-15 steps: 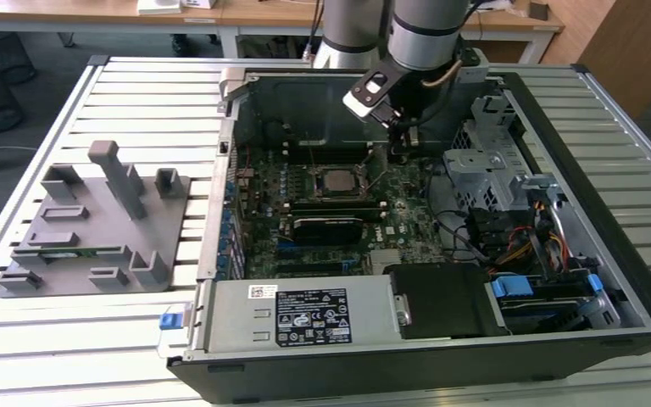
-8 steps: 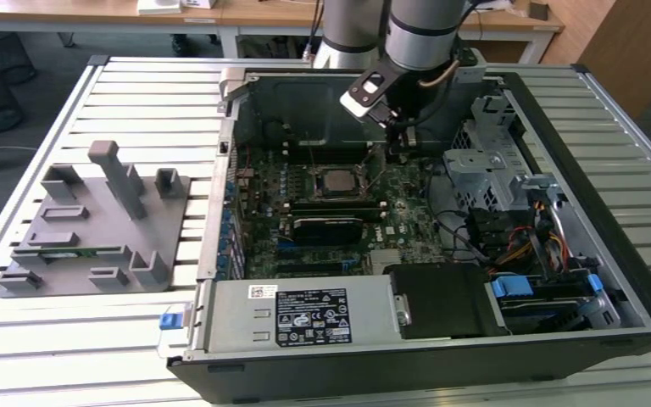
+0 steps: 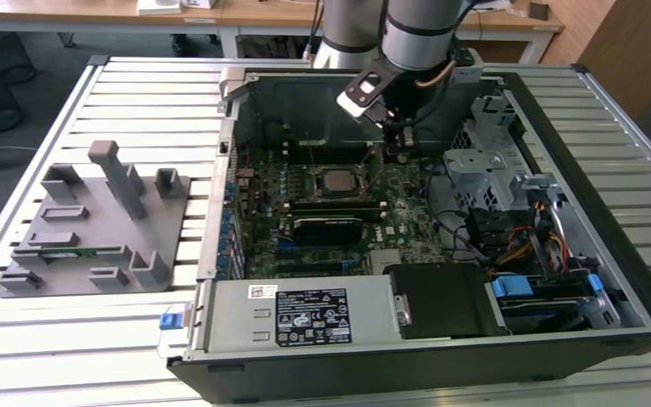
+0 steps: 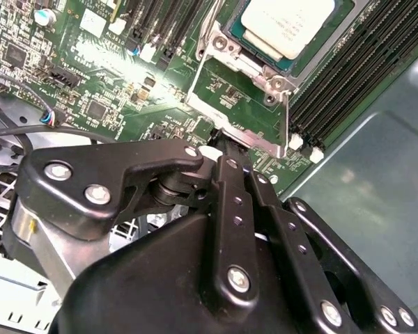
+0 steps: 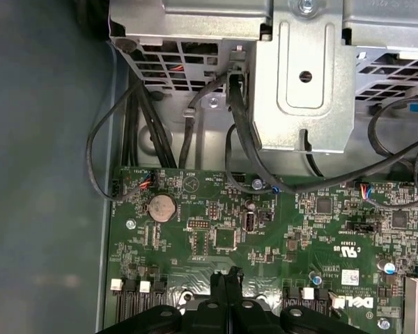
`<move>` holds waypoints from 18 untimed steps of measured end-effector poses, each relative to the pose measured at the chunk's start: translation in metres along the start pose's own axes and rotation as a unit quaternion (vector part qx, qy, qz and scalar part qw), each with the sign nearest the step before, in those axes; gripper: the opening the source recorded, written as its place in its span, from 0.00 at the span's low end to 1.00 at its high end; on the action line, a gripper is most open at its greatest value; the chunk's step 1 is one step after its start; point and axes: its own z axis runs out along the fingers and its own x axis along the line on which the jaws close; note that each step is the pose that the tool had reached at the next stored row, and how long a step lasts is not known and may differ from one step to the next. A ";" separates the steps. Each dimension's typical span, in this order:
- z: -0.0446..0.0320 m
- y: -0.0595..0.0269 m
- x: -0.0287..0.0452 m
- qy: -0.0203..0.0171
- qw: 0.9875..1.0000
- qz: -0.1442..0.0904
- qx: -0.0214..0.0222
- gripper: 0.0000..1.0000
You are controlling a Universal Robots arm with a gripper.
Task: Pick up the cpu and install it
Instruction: 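Close the cpu cover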
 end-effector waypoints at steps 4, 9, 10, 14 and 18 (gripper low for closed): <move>0.0000 -0.0017 0.0000 0.000 1.000 0.000 0.000 0.11; 0.0000 -0.0031 0.0001 0.000 1.000 0.000 0.000 0.11; 0.0000 -0.0033 0.0001 0.000 1.000 0.000 0.000 0.11; 0.0000 -0.0051 0.0001 0.000 1.000 0.000 0.000 0.11; -0.0001 -0.0062 0.0002 0.000 1.000 0.000 0.000 0.11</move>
